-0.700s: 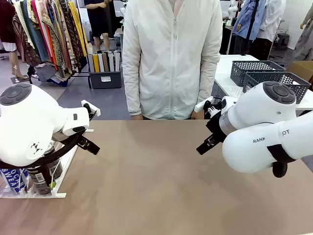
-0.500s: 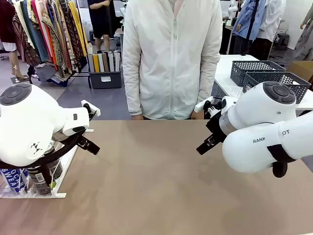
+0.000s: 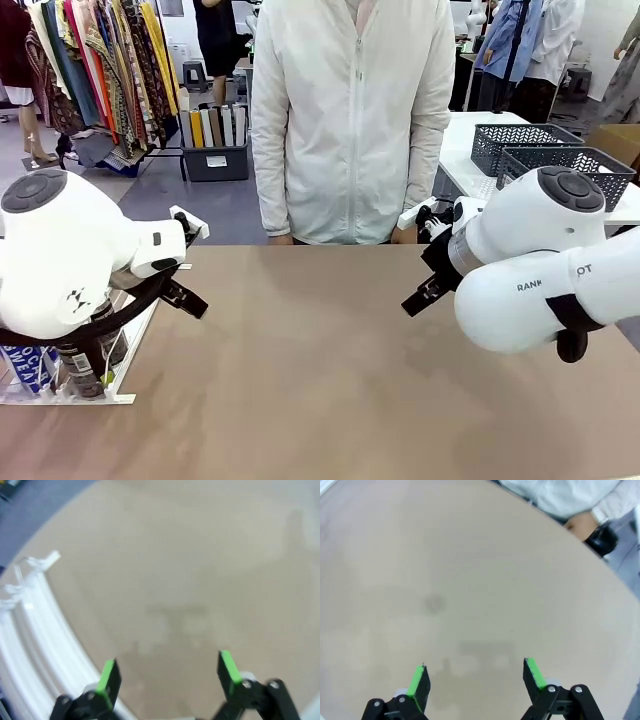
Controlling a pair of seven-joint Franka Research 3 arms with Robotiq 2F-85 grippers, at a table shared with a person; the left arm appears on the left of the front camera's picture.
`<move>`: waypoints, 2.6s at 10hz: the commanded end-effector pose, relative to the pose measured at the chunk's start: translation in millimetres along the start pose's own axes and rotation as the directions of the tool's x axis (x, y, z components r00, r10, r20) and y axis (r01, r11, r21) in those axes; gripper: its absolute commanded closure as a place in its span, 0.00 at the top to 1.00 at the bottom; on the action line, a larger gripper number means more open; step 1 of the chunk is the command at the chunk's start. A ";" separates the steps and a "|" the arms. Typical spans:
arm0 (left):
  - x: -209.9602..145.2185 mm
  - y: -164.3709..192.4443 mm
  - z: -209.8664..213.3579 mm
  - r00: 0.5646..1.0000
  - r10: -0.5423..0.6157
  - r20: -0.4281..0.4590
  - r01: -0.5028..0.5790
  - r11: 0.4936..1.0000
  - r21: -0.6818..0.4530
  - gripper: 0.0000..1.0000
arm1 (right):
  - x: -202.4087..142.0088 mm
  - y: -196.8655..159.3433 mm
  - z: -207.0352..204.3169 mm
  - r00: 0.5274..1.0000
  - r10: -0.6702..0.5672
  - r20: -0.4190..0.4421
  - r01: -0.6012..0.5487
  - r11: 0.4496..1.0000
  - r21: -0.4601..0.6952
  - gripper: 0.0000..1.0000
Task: Retrieve and store the cans from the dispenser.
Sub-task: Pick up one can from the Automatic Can Dispenser and place it in the middle of the table.
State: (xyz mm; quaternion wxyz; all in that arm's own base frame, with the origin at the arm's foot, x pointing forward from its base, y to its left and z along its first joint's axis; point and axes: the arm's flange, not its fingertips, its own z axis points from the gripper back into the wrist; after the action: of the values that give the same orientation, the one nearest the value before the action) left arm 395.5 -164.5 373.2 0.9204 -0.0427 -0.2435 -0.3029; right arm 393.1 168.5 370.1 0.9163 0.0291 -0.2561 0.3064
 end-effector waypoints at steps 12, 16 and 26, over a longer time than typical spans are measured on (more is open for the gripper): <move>-253.2 229.2 249.4 0.460 0.866 0.196 -0.412 0.404 -0.817 1.00 | -254.2 -185.4 193.4 0.412 -0.900 0.142 0.326 0.291 0.899 1.00; -263.1 232.6 265.4 0.470 0.863 0.186 -0.436 0.410 -0.801 1.00 | -267.9 -235.5 230.9 0.391 -0.911 0.133 0.362 0.285 0.888 1.00; -111.4 166.5 252.9 0.800 0.394 -0.453 -0.431 0.902 0.023 1.00 | -267.9 -235.5 230.9 0.391 -0.911 0.133 0.362 0.285 0.888 1.00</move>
State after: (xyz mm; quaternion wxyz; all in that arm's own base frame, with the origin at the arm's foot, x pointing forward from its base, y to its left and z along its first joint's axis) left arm 297.0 90.5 555.2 0.9659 -0.2157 -0.1397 -0.0315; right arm 238.9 -217.7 460.8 0.7140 0.6028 -0.3458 -0.0845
